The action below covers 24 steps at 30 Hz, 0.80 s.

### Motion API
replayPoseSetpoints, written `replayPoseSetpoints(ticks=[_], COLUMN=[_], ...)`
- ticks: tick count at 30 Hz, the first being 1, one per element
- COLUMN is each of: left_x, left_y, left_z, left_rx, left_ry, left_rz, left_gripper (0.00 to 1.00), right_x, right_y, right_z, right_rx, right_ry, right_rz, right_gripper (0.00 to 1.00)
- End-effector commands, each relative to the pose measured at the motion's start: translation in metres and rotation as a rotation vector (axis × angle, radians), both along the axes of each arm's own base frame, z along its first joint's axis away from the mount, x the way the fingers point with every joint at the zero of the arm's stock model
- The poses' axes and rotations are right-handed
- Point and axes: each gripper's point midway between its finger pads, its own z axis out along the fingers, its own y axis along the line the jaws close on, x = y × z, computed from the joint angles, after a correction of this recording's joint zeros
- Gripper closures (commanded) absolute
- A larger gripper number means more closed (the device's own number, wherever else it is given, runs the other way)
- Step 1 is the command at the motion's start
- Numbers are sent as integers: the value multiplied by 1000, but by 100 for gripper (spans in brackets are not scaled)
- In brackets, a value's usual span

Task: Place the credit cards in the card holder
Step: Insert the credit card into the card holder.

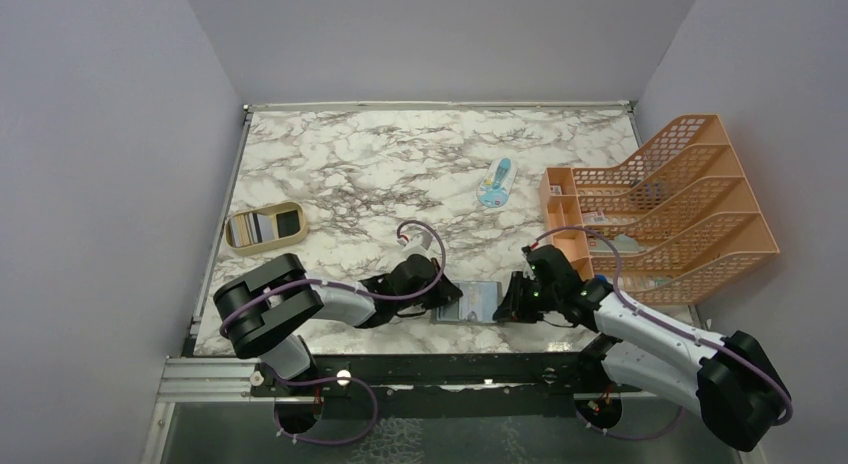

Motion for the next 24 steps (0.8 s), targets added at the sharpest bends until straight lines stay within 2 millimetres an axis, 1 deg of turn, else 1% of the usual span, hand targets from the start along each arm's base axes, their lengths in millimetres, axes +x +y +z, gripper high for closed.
replayPoseSetpoints(ticks=[1, 3, 4, 6, 14, 16, 19, 24], left_x=[0, 0, 0, -2, -8, -9, -10, -15], left_y=[-5, -6, -7, -9, -18, -21, -28, -41], left_z=[4, 10, 12, 14, 8, 8, 10, 12], left_rx=[19, 10, 5, -2, -1, -4, -8, -20], left_ry=[-30, -46, -54, -51, -16, -16, -15, -10], left_rz=[-29, -37, -43, -54, -88, -97, -112, -139], left_gripper=[89, 78, 74, 72, 71, 72, 76, 77], right_x=[7, 13, 15, 19, 20, 21, 22, 21], right_y=[1, -1, -2, -3, 0, 2, 9, 17], right_z=[8, 14, 16, 18, 5, 5, 8, 8], right_rx=[-19, -41, -49, -64, -71, -58, -15, 25], right_ry=[-26, -51, -62, -80, -61, -66, -87, -90], right_rz=[1, 3, 5, 5, 12, 20, 39, 59], right_gripper=[81, 78, 76, 75, 75, 76, 77, 78])
